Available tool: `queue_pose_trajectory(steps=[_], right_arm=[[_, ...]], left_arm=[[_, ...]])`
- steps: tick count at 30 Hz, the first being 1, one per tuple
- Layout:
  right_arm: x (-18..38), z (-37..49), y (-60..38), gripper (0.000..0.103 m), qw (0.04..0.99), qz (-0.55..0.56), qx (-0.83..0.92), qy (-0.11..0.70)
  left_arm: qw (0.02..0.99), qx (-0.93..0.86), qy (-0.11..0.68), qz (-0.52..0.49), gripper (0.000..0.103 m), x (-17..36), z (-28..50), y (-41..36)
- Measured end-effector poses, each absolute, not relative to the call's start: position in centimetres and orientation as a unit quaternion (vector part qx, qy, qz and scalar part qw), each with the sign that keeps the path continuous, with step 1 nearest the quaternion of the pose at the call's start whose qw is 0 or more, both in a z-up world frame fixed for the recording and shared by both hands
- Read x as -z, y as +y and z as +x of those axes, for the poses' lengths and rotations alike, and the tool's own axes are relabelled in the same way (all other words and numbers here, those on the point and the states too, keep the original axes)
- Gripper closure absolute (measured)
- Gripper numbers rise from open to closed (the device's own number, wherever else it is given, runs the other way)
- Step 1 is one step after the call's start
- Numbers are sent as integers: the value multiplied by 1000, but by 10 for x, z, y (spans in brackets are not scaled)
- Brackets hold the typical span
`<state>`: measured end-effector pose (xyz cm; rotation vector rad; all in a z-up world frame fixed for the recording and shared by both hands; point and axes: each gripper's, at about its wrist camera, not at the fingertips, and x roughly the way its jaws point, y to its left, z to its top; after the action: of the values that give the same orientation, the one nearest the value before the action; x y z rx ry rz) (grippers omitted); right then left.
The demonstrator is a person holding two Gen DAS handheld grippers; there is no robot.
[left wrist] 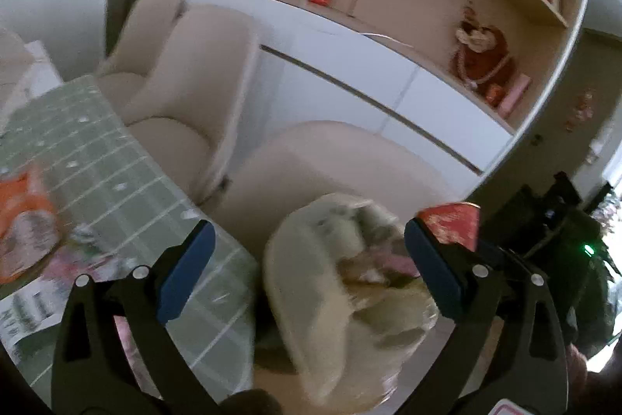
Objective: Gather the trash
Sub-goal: 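Carry the pink wrapper and red cup to the bin and release both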
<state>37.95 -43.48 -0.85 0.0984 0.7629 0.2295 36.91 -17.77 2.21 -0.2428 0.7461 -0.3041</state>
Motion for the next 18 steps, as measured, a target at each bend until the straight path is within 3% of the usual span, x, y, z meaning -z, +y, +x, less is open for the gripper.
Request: queue_pose_trajectory(steps=[9,18], right_arm=[[76,421,-378,53,854,67,-186,482],[67,404,-371,51,865,61,-172,468]], left_arm=[[910,68,381,-148,9,-2,323,-120],[905,24,390,-167,9,11,289,-78]])
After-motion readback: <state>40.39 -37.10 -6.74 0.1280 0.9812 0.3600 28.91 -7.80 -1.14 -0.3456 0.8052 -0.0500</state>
